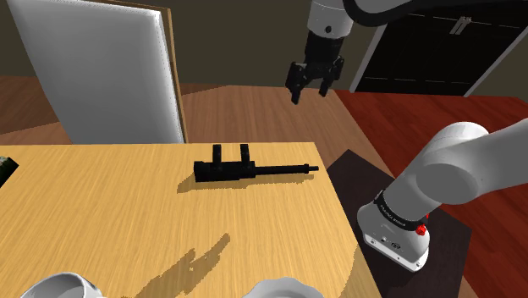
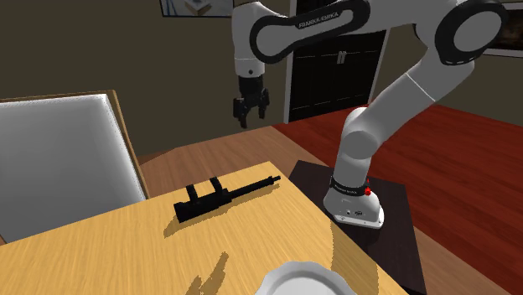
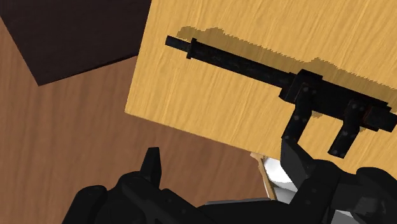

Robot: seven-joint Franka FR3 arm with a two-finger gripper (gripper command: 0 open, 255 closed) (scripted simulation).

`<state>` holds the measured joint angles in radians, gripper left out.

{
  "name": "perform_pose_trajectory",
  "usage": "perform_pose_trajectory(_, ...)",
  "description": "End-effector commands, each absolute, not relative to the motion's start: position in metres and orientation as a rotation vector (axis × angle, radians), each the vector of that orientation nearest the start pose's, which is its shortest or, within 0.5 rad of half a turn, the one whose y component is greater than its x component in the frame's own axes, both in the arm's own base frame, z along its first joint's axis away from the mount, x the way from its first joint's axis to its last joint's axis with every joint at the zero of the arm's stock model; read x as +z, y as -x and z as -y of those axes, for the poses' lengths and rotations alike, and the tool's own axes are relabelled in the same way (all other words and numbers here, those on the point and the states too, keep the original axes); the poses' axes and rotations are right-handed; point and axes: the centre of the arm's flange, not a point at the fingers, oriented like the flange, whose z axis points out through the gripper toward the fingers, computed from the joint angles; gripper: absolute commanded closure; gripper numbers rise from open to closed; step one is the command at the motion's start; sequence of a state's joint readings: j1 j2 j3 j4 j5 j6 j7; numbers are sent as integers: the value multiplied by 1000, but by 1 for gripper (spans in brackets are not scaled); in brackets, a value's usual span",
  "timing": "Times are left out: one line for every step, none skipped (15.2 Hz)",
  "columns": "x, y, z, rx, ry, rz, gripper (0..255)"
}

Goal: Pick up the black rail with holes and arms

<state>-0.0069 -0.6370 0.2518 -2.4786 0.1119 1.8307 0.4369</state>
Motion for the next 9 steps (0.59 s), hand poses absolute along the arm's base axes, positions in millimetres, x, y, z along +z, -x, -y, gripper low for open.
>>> perform_pose_trajectory(477,-356,-119,24,3148,-500,0)
perform_pose_trajectory(467,-361,-126,29,3143,-531,0)
perform_pose_trajectory(457,-365,-133,34,3138,-562,0)
perform_pose_trajectory(446,-370,-141,38,3133,-594,0)
perform_pose_trajectory(436,-375,-148,43,3127,-625,0)
perform_pose_trajectory(426,-380,-155,48,3121,-656,0)
perform_pose_trajectory(416,-385,-162,53,3115,-687,0)
perform_pose_trajectory(405,-390,-169,58,3108,-718,0)
perform_pose_trajectory(395,-395,-175,63,3101,-749,0)
